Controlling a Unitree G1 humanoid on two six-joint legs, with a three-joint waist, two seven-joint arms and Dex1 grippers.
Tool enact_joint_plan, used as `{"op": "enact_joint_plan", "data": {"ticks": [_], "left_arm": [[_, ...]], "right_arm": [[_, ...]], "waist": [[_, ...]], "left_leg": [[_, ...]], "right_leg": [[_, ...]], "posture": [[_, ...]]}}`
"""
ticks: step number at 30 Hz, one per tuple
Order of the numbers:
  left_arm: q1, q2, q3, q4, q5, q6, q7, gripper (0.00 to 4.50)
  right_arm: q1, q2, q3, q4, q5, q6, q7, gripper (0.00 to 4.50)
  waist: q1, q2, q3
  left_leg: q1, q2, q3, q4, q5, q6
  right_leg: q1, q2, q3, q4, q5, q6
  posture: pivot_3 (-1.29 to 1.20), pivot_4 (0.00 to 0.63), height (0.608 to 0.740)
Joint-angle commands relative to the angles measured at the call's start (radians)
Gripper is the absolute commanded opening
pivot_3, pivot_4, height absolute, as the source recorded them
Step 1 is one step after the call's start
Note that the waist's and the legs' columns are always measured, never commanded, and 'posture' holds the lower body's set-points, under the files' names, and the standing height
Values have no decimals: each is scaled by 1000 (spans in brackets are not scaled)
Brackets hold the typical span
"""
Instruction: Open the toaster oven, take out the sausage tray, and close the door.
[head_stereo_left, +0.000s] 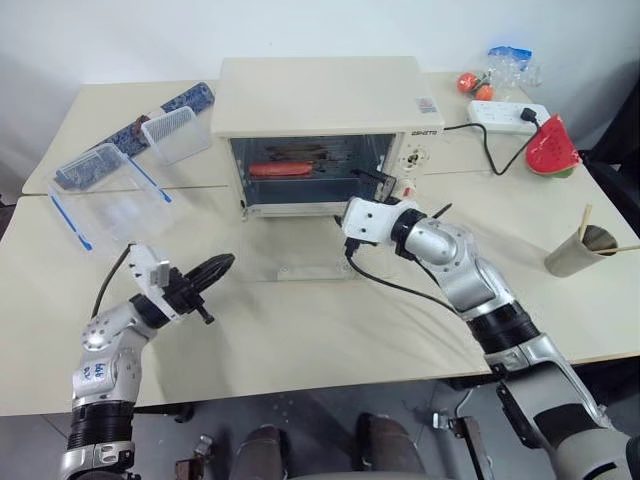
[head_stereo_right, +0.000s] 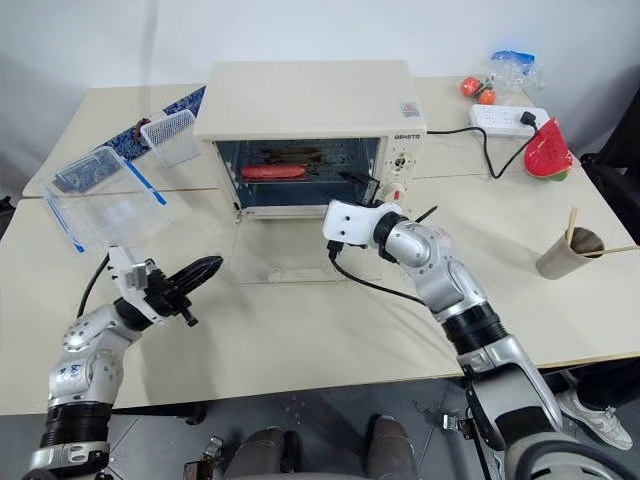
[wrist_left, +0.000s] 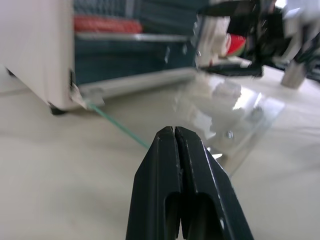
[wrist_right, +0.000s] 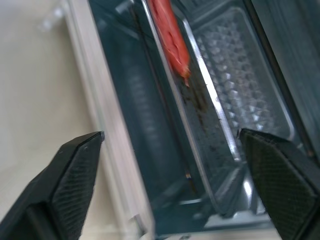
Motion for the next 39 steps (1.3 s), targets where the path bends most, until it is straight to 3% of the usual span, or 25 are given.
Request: {"op": "enact_joint_plan", "data": {"ticks": [1,4,13,16,19,28,39], "left_arm": [[56,13,88,-135,-114,51,32,43],[112,24,139,-209,-187,137,87,216],[207,9,183,-326,-197,156,186,2769],[205,1,172,-337,-192,152,201,3656],[199,-8,168,-340,-177,132,215,4500],[165,23,174,-325,-202,157,201,4500],[140,16,149,-306,-184,145,199,4500]], "right_arm": [[-92,21,44,83,-123,-31,-145,4500],[-136,51,62,155,-158,-35,-212,4500],[-225,154,107,315,-221,-4,-297,4500],[-252,175,116,361,-236,-1,-320,3914],[-272,189,119,406,-240,-7,-341,2868],[-289,215,147,438,-273,8,-369,37],[-246,165,140,269,-285,7,-272,37]], "waist": [[-8,0,0],[-21,0,0],[-24,0,0],[-24,0,0],[-25,0,0],[-28,-1,0],[-27,-1,-1]], "left_leg": [[0,0,0,0,0,0],[-1,1,0,-1,0,0],[-1,1,0,-1,0,-1],[-2,1,1,-1,0,-1],[-3,1,1,-1,0,-1],[-4,1,1,-1,0,-1],[-10,1,0,0,0,-1]], "right_leg": [[-1,0,1,0,0,0],[-3,0,1,2,0,0],[-4,0,1,4,0,0],[-5,0,1,4,0,0],[-7,0,1,5,0,0],[-9,0,1,6,0,0],[-13,0,0,5,0,0]], "posture": [[0,150,740],[0,150,740],[0,150,740],[0,150,740],[0,150,740],[0,150,740],[0,150,740]]}}
